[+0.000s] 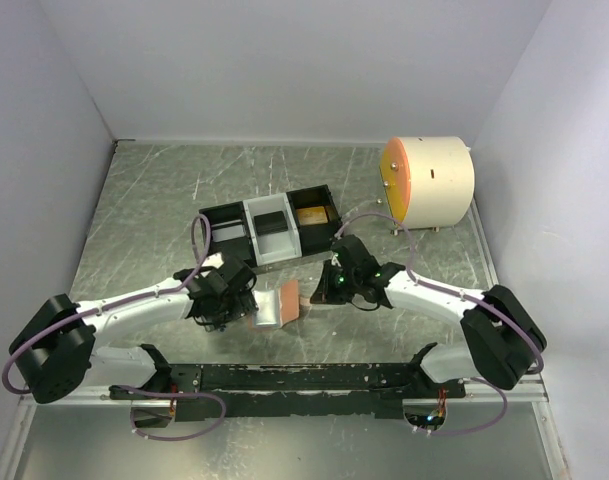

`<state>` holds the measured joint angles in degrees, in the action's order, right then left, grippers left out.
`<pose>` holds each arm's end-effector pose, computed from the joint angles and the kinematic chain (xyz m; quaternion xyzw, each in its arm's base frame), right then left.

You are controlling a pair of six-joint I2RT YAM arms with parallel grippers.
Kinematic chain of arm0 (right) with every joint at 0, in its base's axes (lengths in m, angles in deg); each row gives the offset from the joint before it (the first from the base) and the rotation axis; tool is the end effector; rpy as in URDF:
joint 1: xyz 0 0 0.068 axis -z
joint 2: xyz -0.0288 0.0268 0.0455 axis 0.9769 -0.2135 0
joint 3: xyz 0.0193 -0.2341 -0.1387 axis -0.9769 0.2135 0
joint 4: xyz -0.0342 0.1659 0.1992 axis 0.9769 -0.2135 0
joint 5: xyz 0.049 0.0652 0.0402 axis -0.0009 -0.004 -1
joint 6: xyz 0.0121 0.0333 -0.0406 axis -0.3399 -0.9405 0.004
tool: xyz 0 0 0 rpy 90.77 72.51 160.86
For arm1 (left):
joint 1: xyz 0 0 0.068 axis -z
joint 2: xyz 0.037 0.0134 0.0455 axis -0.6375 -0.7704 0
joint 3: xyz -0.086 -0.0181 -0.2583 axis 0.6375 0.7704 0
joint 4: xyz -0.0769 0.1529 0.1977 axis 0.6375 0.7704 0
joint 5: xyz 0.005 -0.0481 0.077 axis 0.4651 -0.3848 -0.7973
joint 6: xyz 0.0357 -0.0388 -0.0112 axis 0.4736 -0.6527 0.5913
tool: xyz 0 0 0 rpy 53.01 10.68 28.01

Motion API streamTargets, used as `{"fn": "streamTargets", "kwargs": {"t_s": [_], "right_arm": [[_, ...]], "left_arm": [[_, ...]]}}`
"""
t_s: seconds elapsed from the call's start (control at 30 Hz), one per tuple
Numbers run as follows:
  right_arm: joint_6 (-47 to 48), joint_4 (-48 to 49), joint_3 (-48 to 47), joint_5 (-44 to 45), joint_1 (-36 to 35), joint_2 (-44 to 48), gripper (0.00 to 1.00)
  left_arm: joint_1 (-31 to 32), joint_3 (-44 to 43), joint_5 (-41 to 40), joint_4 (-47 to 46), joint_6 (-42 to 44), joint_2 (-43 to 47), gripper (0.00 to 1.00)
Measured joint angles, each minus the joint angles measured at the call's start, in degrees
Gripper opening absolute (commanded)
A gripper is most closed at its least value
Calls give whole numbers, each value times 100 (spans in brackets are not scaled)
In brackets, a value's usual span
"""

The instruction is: Take the credit cards out of the card holder

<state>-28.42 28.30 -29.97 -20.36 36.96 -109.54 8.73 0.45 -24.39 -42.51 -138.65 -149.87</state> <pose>0.1890 0.1729 0.1703 0.0060 0.9389 0.3014 0.1660 0.1440 -0.1499 0.1676 -0.2074 0.9576 -0.0878 0.1794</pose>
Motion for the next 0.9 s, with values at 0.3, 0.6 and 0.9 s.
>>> {"fn": "streamTargets", "kwargs": {"t_s": [0.3, 0.6, 0.9], "right_arm": [[46, -348, 328, 490, 63, 516, 0], [129, -328, 470, 516, 87, 560, 0], [267, -181, 498, 463, 90, 638, 1]], "left_arm": [[-162, 94, -474, 872, -557, 144, 92], [-304, 81, -616, 739, 68, 625, 88], [-304, -118, 223, -433, 938, 1023, 87]]}}
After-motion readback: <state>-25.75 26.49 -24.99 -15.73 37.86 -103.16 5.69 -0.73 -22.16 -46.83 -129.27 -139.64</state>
